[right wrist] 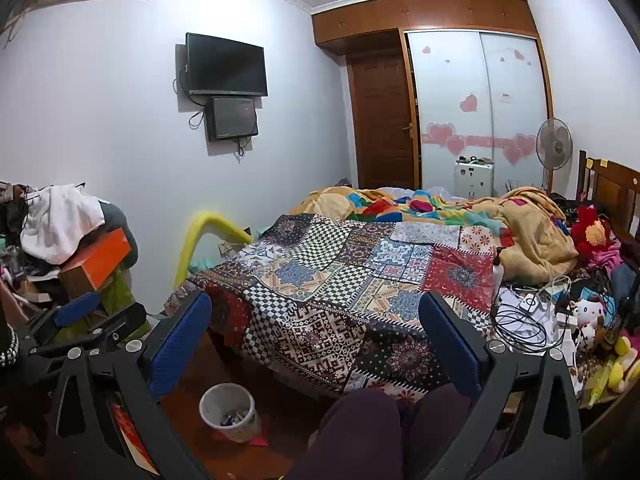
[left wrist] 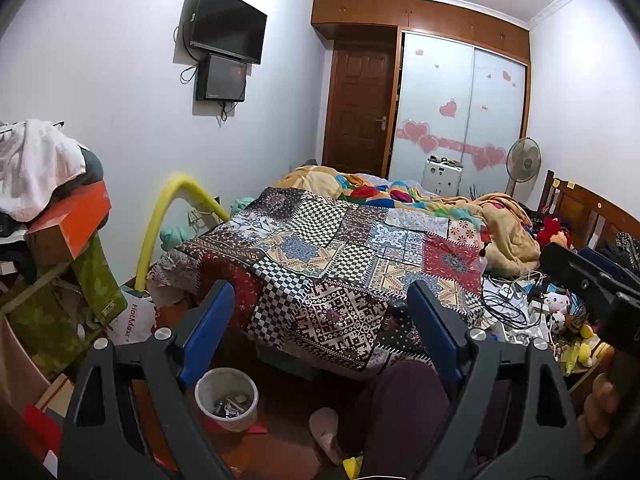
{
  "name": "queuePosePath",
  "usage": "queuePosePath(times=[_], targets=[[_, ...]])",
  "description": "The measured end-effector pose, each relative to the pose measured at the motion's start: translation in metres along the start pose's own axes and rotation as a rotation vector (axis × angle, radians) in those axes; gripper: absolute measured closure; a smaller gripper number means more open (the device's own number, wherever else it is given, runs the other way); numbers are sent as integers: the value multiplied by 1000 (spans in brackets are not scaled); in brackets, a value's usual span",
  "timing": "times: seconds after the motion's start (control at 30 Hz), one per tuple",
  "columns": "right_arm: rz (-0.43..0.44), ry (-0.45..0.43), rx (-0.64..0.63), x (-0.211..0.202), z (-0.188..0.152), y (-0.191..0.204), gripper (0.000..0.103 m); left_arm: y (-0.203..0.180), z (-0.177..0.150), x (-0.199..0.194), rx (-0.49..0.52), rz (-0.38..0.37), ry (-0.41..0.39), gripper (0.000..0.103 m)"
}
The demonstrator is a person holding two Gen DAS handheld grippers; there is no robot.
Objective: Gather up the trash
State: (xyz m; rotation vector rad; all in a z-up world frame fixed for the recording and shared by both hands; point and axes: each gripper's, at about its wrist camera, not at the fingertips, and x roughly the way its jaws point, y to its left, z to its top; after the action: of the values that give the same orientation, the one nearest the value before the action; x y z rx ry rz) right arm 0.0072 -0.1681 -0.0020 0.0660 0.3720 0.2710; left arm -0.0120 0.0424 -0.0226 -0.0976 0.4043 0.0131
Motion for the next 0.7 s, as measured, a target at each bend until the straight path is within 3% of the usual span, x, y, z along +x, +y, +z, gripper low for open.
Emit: queuePosePath(times=[0.7], targets=[[8, 12, -14, -2, -2, 0, 0, 5, -5, -2, 7, -3, -1, 13]])
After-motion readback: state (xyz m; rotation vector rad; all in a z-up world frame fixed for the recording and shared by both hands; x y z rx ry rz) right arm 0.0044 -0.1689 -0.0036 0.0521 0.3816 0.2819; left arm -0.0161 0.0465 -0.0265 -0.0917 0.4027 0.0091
